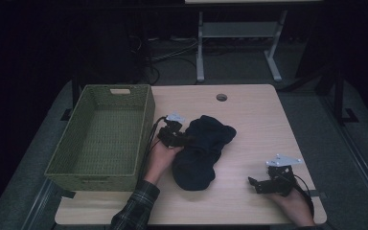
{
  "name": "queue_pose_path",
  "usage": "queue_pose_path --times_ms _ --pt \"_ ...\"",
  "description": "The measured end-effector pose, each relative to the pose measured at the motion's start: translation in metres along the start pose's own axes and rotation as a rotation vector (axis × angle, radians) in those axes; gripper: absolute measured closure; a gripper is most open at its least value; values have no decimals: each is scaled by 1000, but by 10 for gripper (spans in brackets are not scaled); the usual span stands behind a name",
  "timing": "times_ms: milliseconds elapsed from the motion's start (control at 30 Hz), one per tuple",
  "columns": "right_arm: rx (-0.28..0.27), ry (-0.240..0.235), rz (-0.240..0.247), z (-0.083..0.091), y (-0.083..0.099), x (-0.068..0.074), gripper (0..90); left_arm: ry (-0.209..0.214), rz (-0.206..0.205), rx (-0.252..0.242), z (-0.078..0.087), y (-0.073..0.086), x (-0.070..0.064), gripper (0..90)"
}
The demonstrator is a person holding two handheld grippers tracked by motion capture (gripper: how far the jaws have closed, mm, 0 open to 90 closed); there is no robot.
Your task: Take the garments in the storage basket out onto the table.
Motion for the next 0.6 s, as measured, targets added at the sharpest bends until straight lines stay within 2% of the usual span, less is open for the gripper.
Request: queue_pose_path --times_ms 133,300,500,600 --pt "0 0 0 0 0 0 12 -38 8 6 0 0 3 643" --pt "0 0 0 0 0 0 12 -80 -2 4 5 -2 4 470" --pt "0 0 0 0 0 0 13 -95 -10 -7 14 -5 0 283" --pt "0 0 0 0 0 0 13 -106 -7 -16 22 -6 -1 228"
Point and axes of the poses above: each handheld gripper's, and its own axes: z roughly backward along the jaws, y roughly out of its underside, x roughly to its left, the point moved 6 cm from there along -z, roughly forward along the jaws, and after that the axes turned 12 degrees about -y, right-handed, at the moved point
